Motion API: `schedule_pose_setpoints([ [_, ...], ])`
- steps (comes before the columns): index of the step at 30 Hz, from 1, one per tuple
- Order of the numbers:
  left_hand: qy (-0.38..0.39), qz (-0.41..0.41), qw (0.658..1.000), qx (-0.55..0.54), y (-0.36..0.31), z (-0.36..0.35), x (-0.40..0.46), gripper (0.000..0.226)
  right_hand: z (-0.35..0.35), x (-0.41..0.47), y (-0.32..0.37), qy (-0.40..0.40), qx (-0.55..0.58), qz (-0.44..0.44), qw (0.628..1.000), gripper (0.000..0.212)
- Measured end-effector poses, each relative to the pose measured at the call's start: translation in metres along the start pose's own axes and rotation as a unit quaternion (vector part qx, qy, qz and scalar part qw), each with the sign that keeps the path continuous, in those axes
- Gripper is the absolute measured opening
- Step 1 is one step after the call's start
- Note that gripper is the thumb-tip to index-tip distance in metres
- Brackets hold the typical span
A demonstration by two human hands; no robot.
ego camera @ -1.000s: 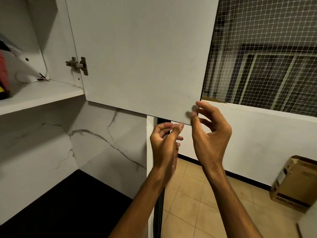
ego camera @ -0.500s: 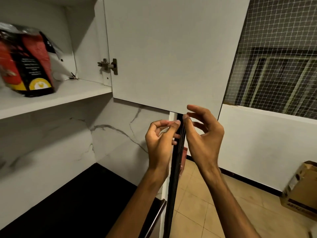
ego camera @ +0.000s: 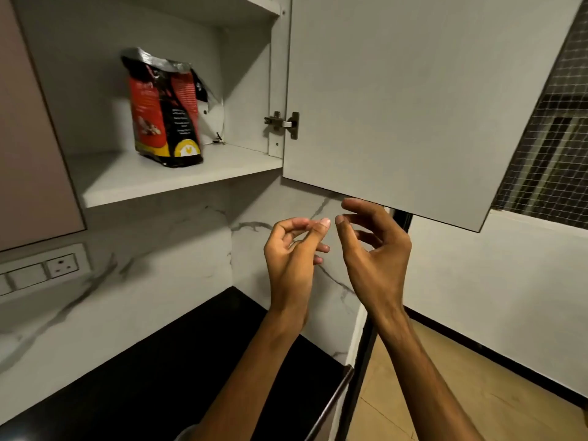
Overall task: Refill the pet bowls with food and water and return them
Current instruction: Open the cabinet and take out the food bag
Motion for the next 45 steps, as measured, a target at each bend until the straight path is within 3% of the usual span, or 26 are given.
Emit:
schedule_pose_setpoints([
  [8,-0.064,-0.026,0.998,0.004,-0.03,0.046,0.021,0.027,-0.054,-0.01,0.012,0.045,0.047,-0.02,0.998,0.023],
  [12,-0.081,-0.039,0.996,0.01,-0.047,0.066,0.037,0.025,-0.08,-0.007,0.013,0.08,0.098,-0.077,0.989,0.021],
  [22,-0.143,-0.086,0.985,0.045,-0.093,0.104,0.097,0.031,-0.145,0.039,0.003,0.184,0.206,-0.214,0.937,0.02],
  [29,-0.159,-0.137,0.973,0.099,-0.125,0.108,0.15,0.02,-0.196,0.099,-0.013,0.262,0.252,-0.286,0.887,0.023],
  [35,-0.207,-0.11,0.966,0.111,-0.146,0.109,0.202,0.024,-0.248,0.149,-0.039,0.328,0.269,-0.338,0.84,0.022],
  [40,-0.234,-0.04,0.965,0.108,-0.161,0.117,0.247,0.023,-0.287,0.18,-0.05,0.374,0.265,-0.355,0.815,0.02],
  [45,-0.244,0.011,0.961,0.13,-0.171,0.119,0.276,0.022,-0.321,0.201,-0.057,0.424,0.238,-0.365,0.794,0.029],
])
Point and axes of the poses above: each hand's wrist, its own x-axis towards the middle knuckle, its own z-axis out of the back of the hand, y = z × x, the point moved 1 cm from there along x, towards the middle knuckle, and after that the axes turned 5 degrees about -y, right-handed, at the moved point
